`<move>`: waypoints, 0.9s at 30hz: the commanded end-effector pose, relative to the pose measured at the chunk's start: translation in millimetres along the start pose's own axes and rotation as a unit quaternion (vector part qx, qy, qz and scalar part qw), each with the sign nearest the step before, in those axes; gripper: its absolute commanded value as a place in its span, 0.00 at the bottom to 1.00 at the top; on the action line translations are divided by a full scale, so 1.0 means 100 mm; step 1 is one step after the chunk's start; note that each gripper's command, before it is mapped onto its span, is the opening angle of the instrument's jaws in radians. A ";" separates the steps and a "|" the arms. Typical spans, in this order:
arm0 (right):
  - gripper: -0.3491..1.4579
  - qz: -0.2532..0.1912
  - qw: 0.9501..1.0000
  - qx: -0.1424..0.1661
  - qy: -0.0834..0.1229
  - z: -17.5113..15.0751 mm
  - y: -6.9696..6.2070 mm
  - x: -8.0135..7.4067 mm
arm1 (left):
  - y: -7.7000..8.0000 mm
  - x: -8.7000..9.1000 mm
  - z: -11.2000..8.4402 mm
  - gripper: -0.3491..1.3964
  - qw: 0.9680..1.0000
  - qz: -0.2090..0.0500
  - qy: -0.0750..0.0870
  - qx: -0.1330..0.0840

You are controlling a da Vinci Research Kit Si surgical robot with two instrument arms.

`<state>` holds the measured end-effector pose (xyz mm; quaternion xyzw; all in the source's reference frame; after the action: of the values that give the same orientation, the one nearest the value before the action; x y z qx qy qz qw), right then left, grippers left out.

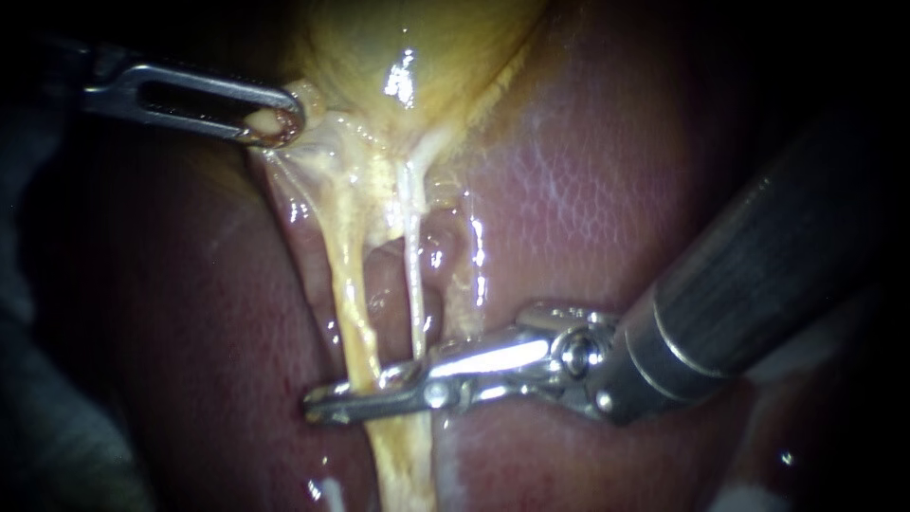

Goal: Going back first clip left tube

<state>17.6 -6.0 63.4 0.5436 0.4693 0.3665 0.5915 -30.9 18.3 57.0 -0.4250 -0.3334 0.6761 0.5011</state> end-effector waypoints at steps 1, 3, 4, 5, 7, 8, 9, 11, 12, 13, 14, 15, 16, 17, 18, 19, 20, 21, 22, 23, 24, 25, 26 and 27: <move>0.00 -0.005 1.000 -0.001 0.000 0.001 0.000 0.000 | 0.000 0.000 0.000 0.00 1.000 0.000 0.000 0.000; 0.03 -0.020 1.000 0.000 0.001 0.001 0.001 0.001 | 0.000 0.000 0.000 0.00 1.000 0.000 0.000 0.000; 0.10 -0.041 0.999 0.001 0.000 0.002 0.001 0.001 | 0.000 0.000 0.000 0.00 1.000 0.000 0.000 0.000; 0.16 -0.053 0.999 -0.001 0.003 0.003 0.002 0.001 | 0.000 0.000 0.000 0.00 1.000 0.000 0.000 0.000; 0.28 -0.070 0.997 -0.002 0.007 0.005 0.004 0.003 | 0.000 0.000 0.000 0.00 1.000 0.000 0.000 0.000; 0.32 -0.079 0.997 -0.006 0.006 0.006 0.004 0.003 | 0.000 0.000 0.000 0.00 1.000 0.000 0.000 0.000; 0.35 -0.089 0.996 -0.011 0.004 0.007 0.005 0.004 | 0.000 0.000 0.000 0.00 1.000 0.000 0.000 0.000; 0.39 -0.110 0.994 -0.025 -0.006 0.008 0.007 0.004 | 0.000 0.000 0.000 0.00 1.000 0.000 0.000 0.000; 0.40 -0.122 0.992 -0.031 -0.012 0.008 0.008 0.004 | 0.000 0.000 0.000 0.00 1.000 0.000 0.000 0.000; 0.41 -0.134 0.990 -0.040 -0.018 0.008 0.010 0.004 | 0.000 0.000 -0.001 0.00 1.000 0.000 0.000 0.000; 0.42 -0.146 0.988 -0.045 -0.021 0.007 0.011 0.005 | 0.000 0.000 -0.001 0.00 1.000 0.000 0.000 0.000; 0.43 -0.155 0.986 -0.049 -0.023 0.006 0.013 0.006 | 0.000 0.000 -0.001 0.00 1.000 0.000 0.000 0.000; 0.43 -0.164 0.985 -0.056 -0.021 0.005 0.014 0.007 | 0.000 0.000 -0.001 0.00 1.000 0.000 0.000 0.000; 0.44 -0.176 0.982 -0.070 -0.015 0.004 0.017 0.008 | 0.000 0.000 -0.001 0.00 1.000 0.000 0.000 0.000; 0.44 -0.182 0.980 -0.080 -0.012 0.002 0.019 0.009 | 0.000 0.000 -0.001 0.00 1.000 0.000 0.000 0.000; 0.45 -0.188 0.978 -0.085 -0.012 0.001 0.020 0.010 | 0.000 0.000 -0.001 0.00 1.000 0.000 0.000 0.000; 0.45 -0.196 0.976 -0.093 -0.014 -0.002 0.021 0.011 | 0.000 0.000 -0.001 0.00 1.000 0.000 0.000 0.000; 0.45 -0.204 0.974 -0.097 -0.017 -0.005 0.022 0.011 | 0.000 0.000 -0.001 0.00 1.000 0.000 0.000 0.000; 0.45 -0.212 0.972 -0.101 -0.019 -0.007 0.022 0.012 | 0.000 0.000 -0.001 0.00 1.000 0.000 0.000 0.000; 0.45 -0.226 0.968 -0.106 -0.025 -0.011 0.021 0.012 | 0.000 0.000 -0.002 0.00 1.000 0.000 0.000 -0.001; 0.45 -0.243 0.963 -0.109 -0.033 -0.014 0.019 0.012 | 0.000 0.000 -0.002 0.00 1.000 0.000 0.000 -0.001; 0.45 -0.251 0.960 -0.114 -0.040 -0.018 0.017 0.012 | 0.000 -0.001 -0.003 0.00 1.000 0.000 -0.001 -0.001; 0.45 -0.267 0.955 -0.118 -0.048 -0.023 0.013 0.013 | -0.001 -0.001 -0.003 0.00 1.000 0.000 -0.001 -0.001; 0.45 -0.286 0.949 -0.123 -0.053 -0.027 0.009 0.014 | -0.001 -0.001 -0.003 0.00 1.000 0.001 -0.001 -0.001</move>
<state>14.8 -3.5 63.7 0.3100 0.5252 0.1917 0.7689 -30.5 18.3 57.0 -0.4250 -0.3341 0.6763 0.5003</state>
